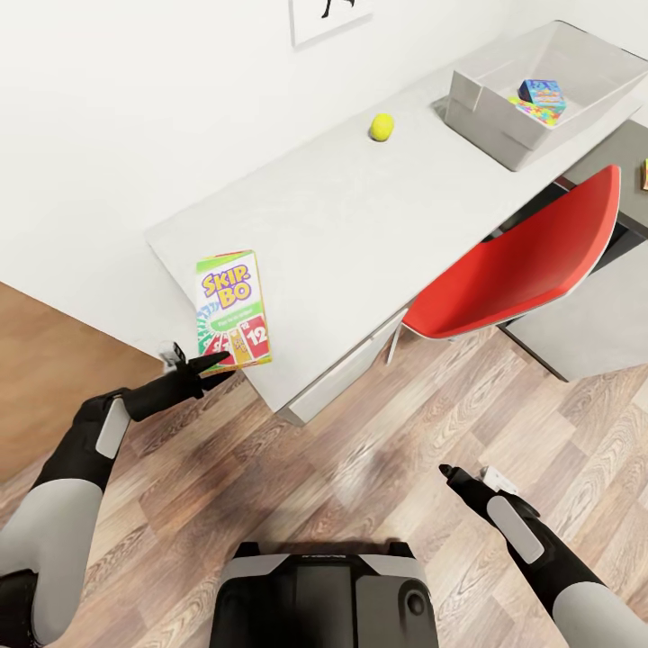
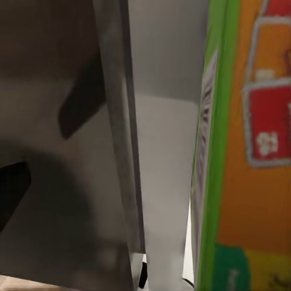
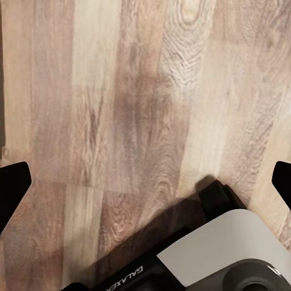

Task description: Put all the toys in the child's room - the three board games (two on the bed and one on the table), the two jigsaw puzzles on the table, and the tennis ball on the table - inside the toy box on the table in the child's room.

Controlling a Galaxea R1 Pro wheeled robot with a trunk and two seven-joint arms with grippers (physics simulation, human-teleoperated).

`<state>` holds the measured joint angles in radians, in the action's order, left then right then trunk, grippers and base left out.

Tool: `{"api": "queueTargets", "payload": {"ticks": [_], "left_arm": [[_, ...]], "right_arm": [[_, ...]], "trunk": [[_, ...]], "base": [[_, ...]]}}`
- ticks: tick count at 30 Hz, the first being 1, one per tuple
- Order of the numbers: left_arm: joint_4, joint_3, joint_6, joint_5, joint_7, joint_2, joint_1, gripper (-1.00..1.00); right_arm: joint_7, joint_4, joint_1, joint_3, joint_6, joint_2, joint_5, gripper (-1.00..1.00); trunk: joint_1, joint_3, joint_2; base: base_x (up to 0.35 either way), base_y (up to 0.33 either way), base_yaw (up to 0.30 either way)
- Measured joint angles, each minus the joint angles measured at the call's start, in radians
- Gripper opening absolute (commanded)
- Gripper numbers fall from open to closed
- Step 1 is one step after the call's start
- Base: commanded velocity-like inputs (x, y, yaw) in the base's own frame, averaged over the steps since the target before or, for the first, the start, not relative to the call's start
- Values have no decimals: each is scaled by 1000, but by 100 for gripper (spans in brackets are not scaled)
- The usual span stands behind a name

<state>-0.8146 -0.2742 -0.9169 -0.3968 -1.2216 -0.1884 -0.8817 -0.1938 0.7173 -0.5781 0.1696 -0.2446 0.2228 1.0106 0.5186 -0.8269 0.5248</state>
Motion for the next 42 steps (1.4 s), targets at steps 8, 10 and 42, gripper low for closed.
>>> {"api": "queueTargets", "payload": {"ticks": [8, 10, 42], "left_arm": [[0, 0, 0, 0, -1, 0, 0, 100], [0, 0, 0, 0, -1, 0, 0, 100], [0, -4, -4, -7, -2, -2, 0, -100]], "right_arm": [[0, 0, 0, 0, 1, -1, 0, 100], [0, 0, 0, 0, 1, -2, 0, 100], [0, 2, 0, 8, 2, -2, -2, 100]], "trunk": [[0, 0, 0], [0, 0, 0], [0, 0, 0]], "base": [[0, 0, 0], [0, 0, 0], [0, 0, 0]]}}
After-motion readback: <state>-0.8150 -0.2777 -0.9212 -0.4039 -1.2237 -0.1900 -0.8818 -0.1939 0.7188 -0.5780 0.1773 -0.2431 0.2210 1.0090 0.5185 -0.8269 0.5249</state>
